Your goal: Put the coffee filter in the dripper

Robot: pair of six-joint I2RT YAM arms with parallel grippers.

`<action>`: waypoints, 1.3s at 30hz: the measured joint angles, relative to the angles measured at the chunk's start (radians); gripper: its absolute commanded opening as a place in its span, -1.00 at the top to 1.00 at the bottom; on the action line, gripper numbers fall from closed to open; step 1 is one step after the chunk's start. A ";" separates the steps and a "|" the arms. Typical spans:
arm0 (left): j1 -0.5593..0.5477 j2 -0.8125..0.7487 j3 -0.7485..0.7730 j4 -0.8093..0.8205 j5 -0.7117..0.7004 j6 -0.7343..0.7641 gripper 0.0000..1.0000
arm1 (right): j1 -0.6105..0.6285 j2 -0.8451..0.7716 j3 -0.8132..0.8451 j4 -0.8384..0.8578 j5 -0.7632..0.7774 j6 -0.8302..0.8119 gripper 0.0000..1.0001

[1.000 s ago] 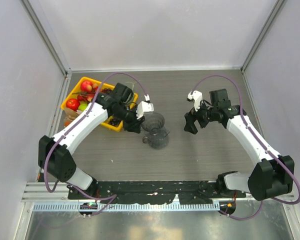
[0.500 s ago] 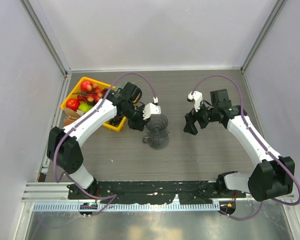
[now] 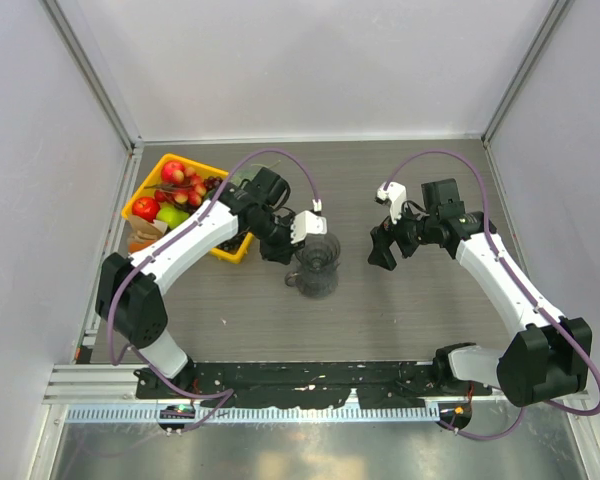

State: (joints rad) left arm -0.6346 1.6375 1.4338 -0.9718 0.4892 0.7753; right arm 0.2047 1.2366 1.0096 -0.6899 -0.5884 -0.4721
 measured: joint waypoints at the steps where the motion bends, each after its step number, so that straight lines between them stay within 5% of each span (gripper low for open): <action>1: 0.000 0.001 0.000 0.003 0.000 0.000 0.99 | 0.000 0.000 0.000 0.000 0.000 0.000 -0.91; 28: -0.018 0.017 -0.013 0.034 -0.014 0.019 0.62 | 0.000 0.000 -0.005 -0.002 0.006 0.000 -0.91; 35: -0.019 0.016 -0.023 0.036 -0.024 0.024 0.03 | 0.000 0.000 -0.007 -0.002 0.007 0.000 -0.91; 39: -0.019 0.016 -0.034 0.032 -0.031 0.027 -0.48 | 0.000 0.000 -0.010 -0.005 0.007 0.000 -0.91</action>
State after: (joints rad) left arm -0.6537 1.6539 1.3998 -0.9398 0.4583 0.8028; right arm 0.2043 1.2366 0.9993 -0.6945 -0.5816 -0.4721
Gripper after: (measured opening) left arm 0.594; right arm 0.955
